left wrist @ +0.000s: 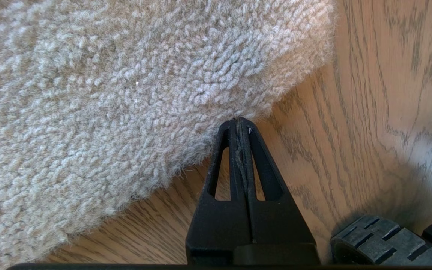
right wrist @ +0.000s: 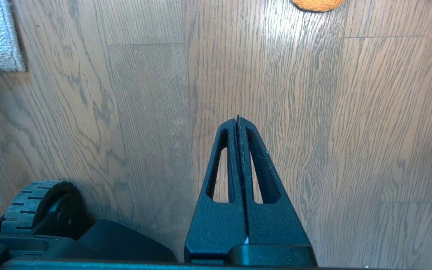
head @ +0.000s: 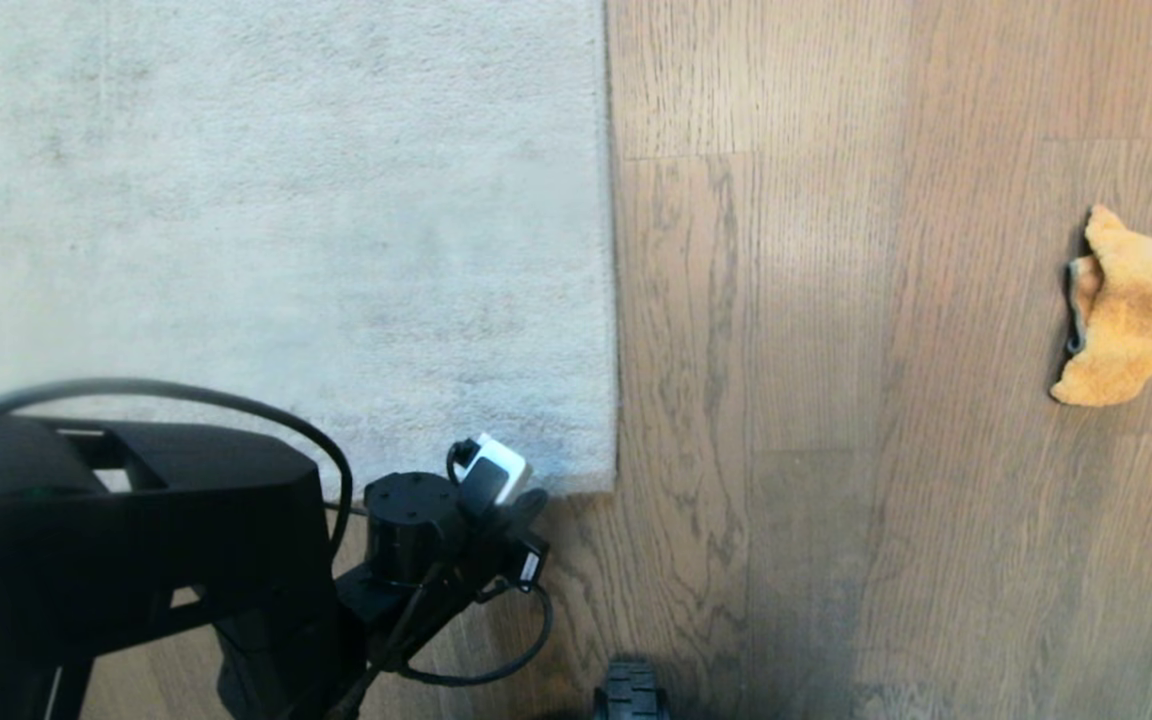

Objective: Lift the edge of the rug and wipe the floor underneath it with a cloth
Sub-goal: Lay down the carpet

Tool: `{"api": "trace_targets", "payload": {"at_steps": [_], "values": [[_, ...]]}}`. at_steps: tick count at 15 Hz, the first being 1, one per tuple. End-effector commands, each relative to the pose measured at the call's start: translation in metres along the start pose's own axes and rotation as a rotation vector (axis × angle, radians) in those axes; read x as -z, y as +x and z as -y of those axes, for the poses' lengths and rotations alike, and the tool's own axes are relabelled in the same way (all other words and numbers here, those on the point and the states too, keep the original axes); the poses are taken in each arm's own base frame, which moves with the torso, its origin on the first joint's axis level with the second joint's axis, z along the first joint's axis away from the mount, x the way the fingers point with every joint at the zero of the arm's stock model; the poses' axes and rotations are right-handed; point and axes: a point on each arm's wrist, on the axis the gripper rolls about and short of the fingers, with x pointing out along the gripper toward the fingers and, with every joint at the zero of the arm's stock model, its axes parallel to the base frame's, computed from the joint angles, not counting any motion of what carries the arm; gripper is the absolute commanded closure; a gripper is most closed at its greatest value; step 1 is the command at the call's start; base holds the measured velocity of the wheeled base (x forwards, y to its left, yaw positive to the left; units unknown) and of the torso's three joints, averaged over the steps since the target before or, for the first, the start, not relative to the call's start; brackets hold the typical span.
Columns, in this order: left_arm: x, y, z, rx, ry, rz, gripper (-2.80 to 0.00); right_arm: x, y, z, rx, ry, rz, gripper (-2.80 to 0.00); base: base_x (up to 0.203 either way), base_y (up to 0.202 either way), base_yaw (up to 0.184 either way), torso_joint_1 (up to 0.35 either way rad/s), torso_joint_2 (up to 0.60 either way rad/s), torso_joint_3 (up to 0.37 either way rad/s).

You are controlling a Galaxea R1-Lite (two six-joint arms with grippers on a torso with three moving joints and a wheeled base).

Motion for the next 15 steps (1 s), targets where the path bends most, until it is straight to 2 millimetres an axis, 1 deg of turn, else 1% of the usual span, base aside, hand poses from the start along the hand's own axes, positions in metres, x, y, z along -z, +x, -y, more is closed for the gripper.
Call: {"api": "trace_targets", "payload": {"at_steps": [1, 4, 6, 8, 9, 11, 15], "values": [[-0.005, -0.003, 0.0, 0.0, -0.005, 0.021, 0.0, 0.0, 0.0, 0.0, 0.0, -0.001, 0.0, 0.0, 0.0, 0.0, 0.0, 0.0, 0.0, 0.0], [-0.02, -0.012, -0.002, -0.009, -0.014, 0.067, 0.0, 0.0, 0.0, 0.0, 0.0, -0.001, 0.0, 0.0, 0.0, 0.0, 0.0, 0.0, 0.0, 0.0], [-0.032, -0.029, -0.006, -0.018, -0.035, 0.096, 0.0, 0.0, 0.0, 0.0, 0.0, -0.001, 0.0, 0.0, 0.0, 0.0, 0.0, 0.0, 0.0, 0.0], [-0.042, -0.05, -0.012, -0.033, -0.069, 0.122, 0.0, 0.0, 0.0, 0.0, 0.0, -0.001, 0.0, 0.0, 0.0, 0.0, 0.0, 0.0, 0.0, 0.0], [-0.047, -0.063, -0.016, -0.045, -0.086, 0.137, 0.0, 0.0, 0.0, 0.0, 0.0, -0.001, 0.0, 0.0, 0.0, 0.0, 0.0, 0.0, 0.0, 0.0], [-0.055, -0.093, -0.029, -0.084, -0.108, 0.163, 0.0, 0.0, 0.0, 0.0, 0.0, -0.001, 0.0, 0.0, 0.0, 0.0, 0.0, 0.0, 0.0, 0.0], [-0.071, -0.142, -0.05, -0.168, -0.131, 0.197, 0.0, 0.0, 0.0, 0.0, 0.0, -0.001, 0.0, 0.0, 0.0, 0.0, 0.0, 0.0, 0.0, 0.0]]}}
